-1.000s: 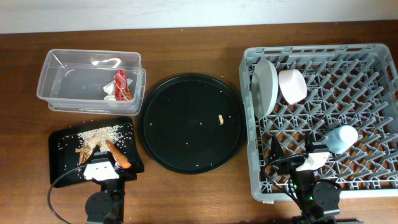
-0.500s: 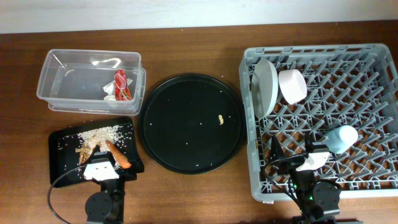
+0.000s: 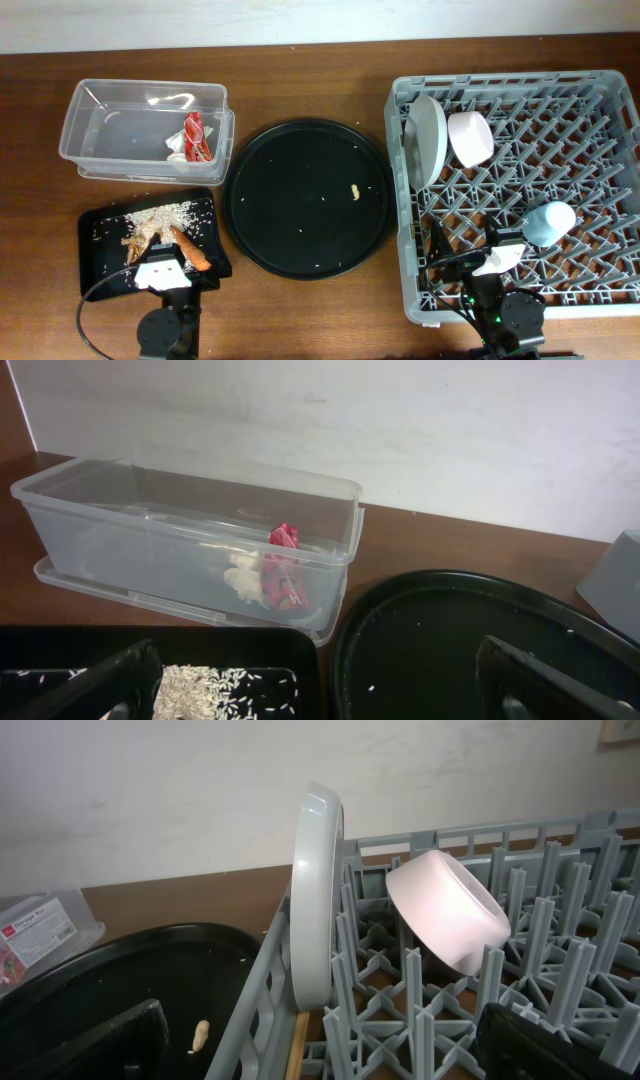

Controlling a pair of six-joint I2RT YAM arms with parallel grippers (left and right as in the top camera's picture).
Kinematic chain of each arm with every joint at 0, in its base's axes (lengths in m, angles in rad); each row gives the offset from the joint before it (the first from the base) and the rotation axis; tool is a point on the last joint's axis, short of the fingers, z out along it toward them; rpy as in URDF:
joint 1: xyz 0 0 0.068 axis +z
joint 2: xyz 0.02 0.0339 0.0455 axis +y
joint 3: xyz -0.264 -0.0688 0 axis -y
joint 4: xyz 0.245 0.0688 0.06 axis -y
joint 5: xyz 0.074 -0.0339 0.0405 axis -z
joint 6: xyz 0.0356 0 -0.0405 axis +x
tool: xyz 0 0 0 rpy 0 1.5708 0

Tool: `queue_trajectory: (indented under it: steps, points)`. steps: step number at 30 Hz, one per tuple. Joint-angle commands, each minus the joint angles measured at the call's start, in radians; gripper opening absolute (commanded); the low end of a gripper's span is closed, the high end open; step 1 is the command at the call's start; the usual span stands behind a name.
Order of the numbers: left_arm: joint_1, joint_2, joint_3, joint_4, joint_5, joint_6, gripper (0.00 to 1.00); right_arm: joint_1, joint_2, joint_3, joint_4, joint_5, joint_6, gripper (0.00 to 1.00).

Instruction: Sort waste into correct bins and load items into the dishwasher rack

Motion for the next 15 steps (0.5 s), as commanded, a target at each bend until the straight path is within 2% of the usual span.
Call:
queue_trajectory:
  steps: [1,15]
  points:
    - [0.006,-0.011,-0.012,0.006,0.011,0.013,0.99,0.006,-0.006,-0.007,-0.001,-0.005,0.0,0.98]
    - [0.006,-0.011,-0.012,0.006,0.011,0.013,1.0,-0.014,-0.006,-0.007,-0.001,-0.005,0.0,0.98]
